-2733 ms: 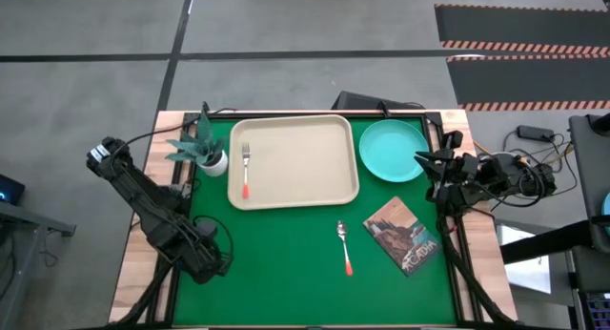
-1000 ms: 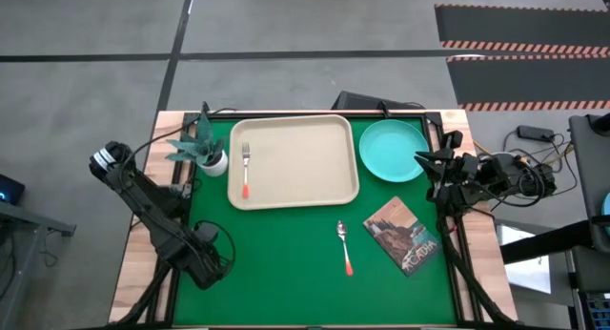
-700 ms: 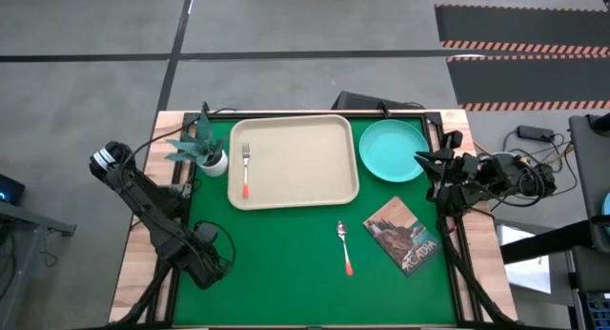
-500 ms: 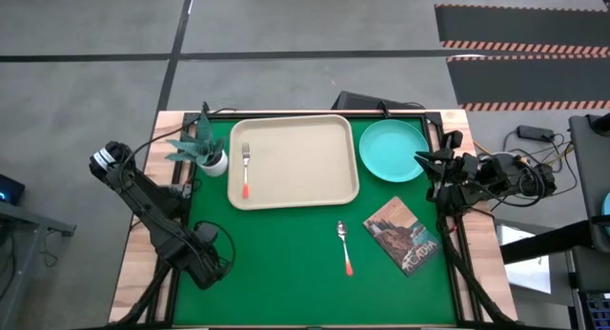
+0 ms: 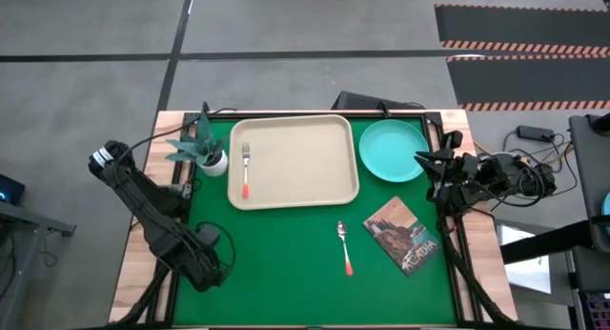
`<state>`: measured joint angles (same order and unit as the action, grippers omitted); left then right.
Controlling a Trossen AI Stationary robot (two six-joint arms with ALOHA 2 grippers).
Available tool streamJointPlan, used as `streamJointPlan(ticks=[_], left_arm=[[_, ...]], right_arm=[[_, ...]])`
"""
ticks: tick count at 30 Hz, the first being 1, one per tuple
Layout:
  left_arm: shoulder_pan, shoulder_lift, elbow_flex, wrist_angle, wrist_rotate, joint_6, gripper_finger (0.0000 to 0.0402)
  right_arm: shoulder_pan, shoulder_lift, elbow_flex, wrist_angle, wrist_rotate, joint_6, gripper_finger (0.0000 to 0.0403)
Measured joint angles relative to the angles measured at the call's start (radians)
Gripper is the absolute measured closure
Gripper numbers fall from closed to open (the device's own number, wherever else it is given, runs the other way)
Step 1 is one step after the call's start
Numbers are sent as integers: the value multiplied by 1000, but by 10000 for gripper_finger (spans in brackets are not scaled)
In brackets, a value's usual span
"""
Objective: Pick and place plate/cup/fork/spoon on tray
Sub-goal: Put the blue cup on the white tray
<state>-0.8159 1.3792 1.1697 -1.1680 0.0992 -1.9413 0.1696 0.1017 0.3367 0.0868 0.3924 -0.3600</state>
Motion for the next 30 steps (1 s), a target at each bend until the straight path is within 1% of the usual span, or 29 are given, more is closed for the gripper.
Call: streamJointPlan(ticks=[2, 5, 6, 8, 13, 18, 26, 30], left_arm=[[19, 0, 28, 17, -102, 48, 400], [58, 0, 62, 98, -321, 201, 400], [73, 0, 73, 132, -371, 264, 401], [107, 0, 92, 192, -425, 381, 401], [191, 0, 95, 338, -468, 597, 401], [259, 10, 84, 423, -475, 717, 401], [295, 9, 87, 478, -549, 821, 401], [298, 9, 85, 481, -554, 825, 401]], right_arm=[[0, 0, 0, 0, 0, -4, 360], [0, 0, 0, 0, 0, -4, 360], [0, 0, 0, 0, 0, -5, 360], [0, 0, 0, 0, 0, -6, 360], [0, 0, 0, 0, 0, -6, 360], [0, 0, 0, -7, 0, -6, 360], [0, 0, 0, -8, 0, -6, 360], [0, 0, 0, -8, 0, -6, 360]])
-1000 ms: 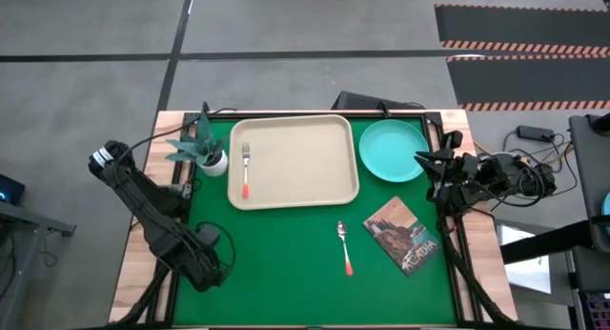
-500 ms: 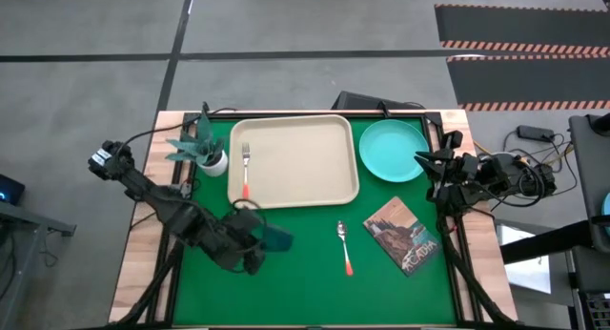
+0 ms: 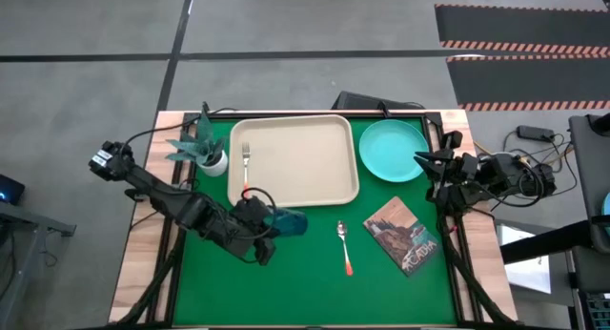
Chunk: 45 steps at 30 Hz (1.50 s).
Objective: Pick and place plate/cup/fork/spoon on tray
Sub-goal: Put the blue cup on the white tray
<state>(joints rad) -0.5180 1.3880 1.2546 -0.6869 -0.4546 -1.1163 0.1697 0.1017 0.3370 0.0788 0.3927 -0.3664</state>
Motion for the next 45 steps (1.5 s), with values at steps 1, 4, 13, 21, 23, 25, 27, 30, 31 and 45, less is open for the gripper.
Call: streamJointPlan(ticks=[1, 4, 13, 21, 23, 25, 27, 30, 31, 45], left_arm=[[2, 0, -1, -3, -6, 0, 401], [18, 0, 0, 3, -26, 3, 401], [82, 0, -2, 92, -24, 104, 402], [148, 4, 7, 183, -22, 228, 402], [166, 7, 5, 197, -13, 264, 401], [190, 25, 7, 233, 1, 298, 401], [207, 43, 23, 238, 16, 341, 401], [239, 89, 79, 231, 33, 419, 401], [247, 104, 100, 226, 37, 447, 401], [450, 230, 337, -134, 85, 678, 401]], right_arm=[[0, 0, 0, 0, 0, 0, 360], [0, 0, 0, 0, 0, 2, 360], [0, 0, 0, 0, 0, 4, 360], [0, 0, 0, 1, 0, 9, 360], [0, 0, 0, 1, 0, 9, 360], [0, 0, 0, 1, 0, 8, 360], [0, 0, 0, 3, 0, 8, 360], [0, 0, 0, 6, 0, 12, 360], [0, 0, 0, 7, 0, 13, 360], [0, 4, 1, 4, -1, 15, 360]])
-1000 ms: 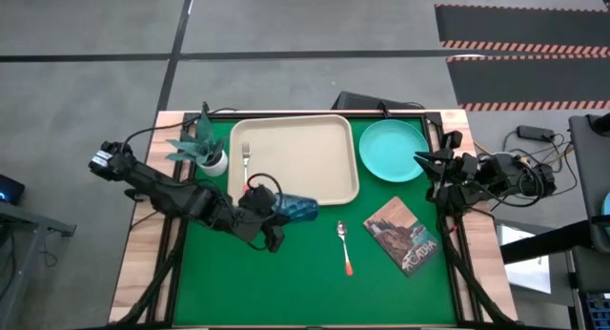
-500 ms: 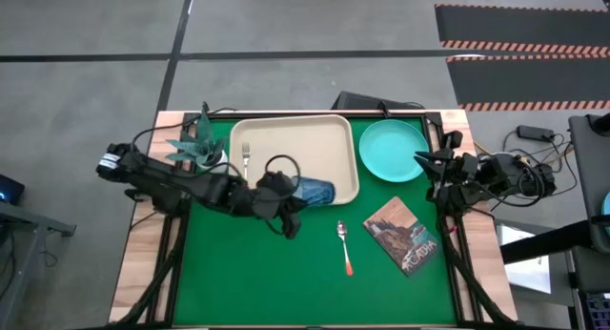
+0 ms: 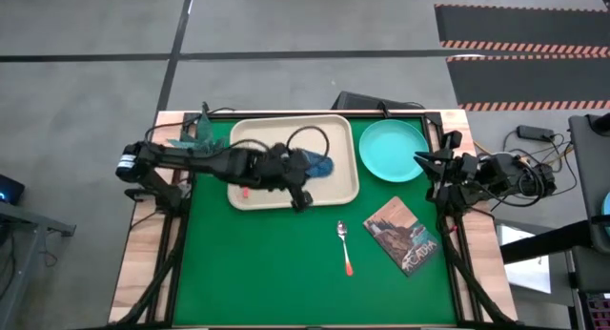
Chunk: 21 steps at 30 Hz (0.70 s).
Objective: Pick and place plate/cup/fork/spoon on tray
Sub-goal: Put the blue cup on the white tray
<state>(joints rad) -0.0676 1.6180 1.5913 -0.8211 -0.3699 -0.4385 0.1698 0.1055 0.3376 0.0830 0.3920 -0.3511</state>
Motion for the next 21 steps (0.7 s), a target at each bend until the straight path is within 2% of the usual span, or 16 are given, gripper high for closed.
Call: streamJointPlan(ticks=[4, 10, 18, 21], left_arm=[[91, 0, -8, -144, 0, -1, 401], [236, -1, -30, -257, 6, 0, 401], [417, 1, -69, -296, 156, 31, 401], [455, 2, -77, -297, 167, 37, 401]], right_arm=[[0, 0, 0, 0, 0, 0, 360], [0, 0, 0, 1, 0, 0, 360], [0, 0, 0, 0, 0, -6, 360], [0, 0, 0, 0, 0, -7, 360]])
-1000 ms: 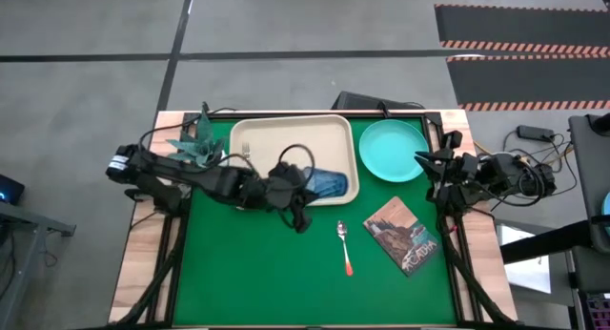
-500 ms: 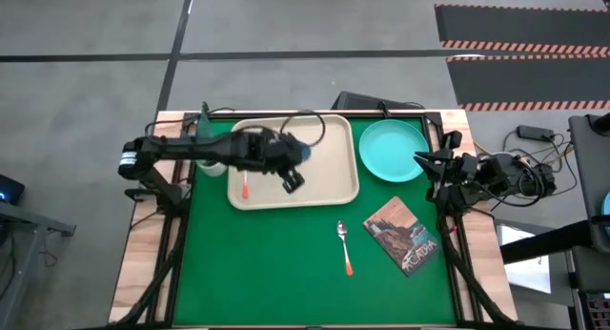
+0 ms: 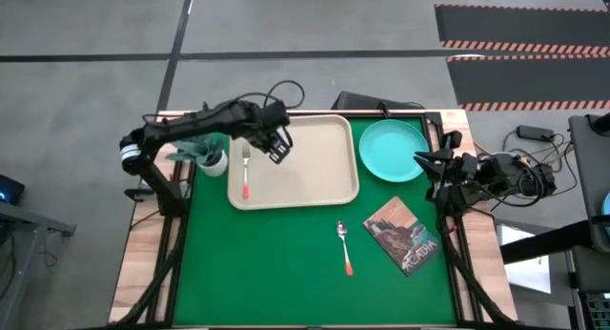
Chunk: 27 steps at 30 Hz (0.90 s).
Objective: Pick and place plate/cup/fork/spoon on tray
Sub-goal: Put the blue cup on the white tray
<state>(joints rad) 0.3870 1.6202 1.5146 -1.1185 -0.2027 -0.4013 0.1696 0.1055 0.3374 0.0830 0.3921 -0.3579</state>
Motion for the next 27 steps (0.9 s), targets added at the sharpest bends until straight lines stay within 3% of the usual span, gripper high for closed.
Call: streamJointPlan(ticks=[19, 27], left_arm=[[67, 1, -100, 48, 15, 47, 401], [71, 1, -174, 156, 15, 48, 401]], right_arm=[[0, 0, 0, -4, 0, -1, 360], [0, 0, 0, -4, 1, -1, 360]])
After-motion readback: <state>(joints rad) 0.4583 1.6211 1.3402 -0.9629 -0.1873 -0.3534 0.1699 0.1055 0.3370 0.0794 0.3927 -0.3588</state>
